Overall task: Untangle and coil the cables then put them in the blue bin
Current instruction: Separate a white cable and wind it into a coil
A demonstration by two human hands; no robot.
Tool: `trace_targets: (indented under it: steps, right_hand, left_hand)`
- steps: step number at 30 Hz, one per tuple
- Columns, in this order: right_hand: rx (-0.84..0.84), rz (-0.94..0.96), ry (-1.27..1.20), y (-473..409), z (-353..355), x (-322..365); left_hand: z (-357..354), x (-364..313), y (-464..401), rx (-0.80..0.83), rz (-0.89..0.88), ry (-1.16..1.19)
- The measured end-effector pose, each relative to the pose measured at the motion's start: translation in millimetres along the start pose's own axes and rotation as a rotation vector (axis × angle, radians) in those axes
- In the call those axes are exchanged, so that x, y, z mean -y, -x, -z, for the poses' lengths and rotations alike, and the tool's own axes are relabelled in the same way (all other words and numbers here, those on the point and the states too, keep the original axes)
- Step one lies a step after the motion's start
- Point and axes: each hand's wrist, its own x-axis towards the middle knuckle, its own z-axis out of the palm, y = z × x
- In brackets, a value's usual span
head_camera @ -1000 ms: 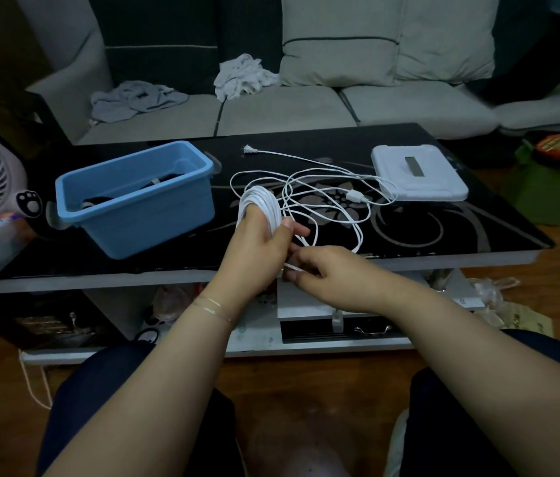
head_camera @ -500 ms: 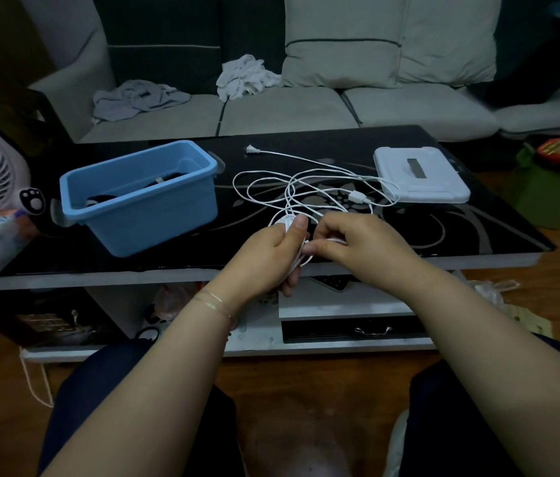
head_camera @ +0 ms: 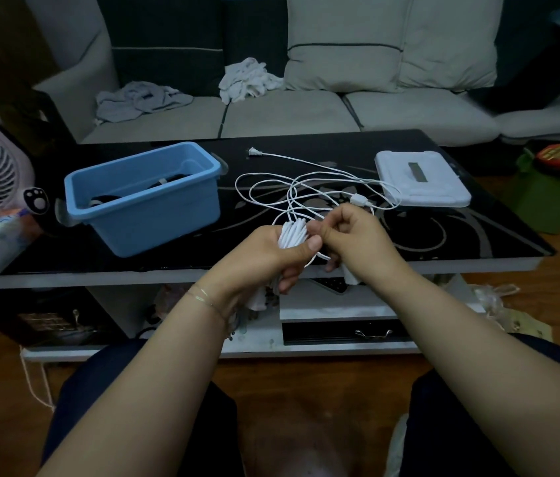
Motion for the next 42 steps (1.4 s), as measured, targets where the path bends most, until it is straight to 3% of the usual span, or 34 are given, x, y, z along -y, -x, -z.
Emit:
trace_targets:
  steps: [9,17,22,26,32,36,39,42]
  right_hand:
    - [0.068,-0.084,-0.058,4,-12,-2]
    - [0.099,-0.073,0.010,9,-11,9]
    - [0.098,-0.055,0.018,10,-10,11]
    - [0.068,0.025,-0.001,12,-9,13]
    - [-0.088,0.169,-0.269,13,-5,15]
    - [-0.071,-0.008,-0.681,9,0,19]
    - [-0.157,-0.128,-0.871,3,10,23]
    - [-0.239,-0.116,-0.512,-4,19,21]
  left_hand:
    - [1,1,-3,-0.340,-0.044,0.038]
    - [-1,2,-4,-0.316,-0.066,0.030]
    - [-1,-1,-8,-0.271,-0.058,0.227]
    - [2,2,-11,-0.362,-0.012,0.262]
    - [10,6,-16,-0.597,0.044,0.430]
    - [14,3,-16,-0.550,0.049,0.583]
    - [20,-3,-13,-0.508,0.094,0.705]
    - [27,-5,-10,-0.528,0.118,0.679]
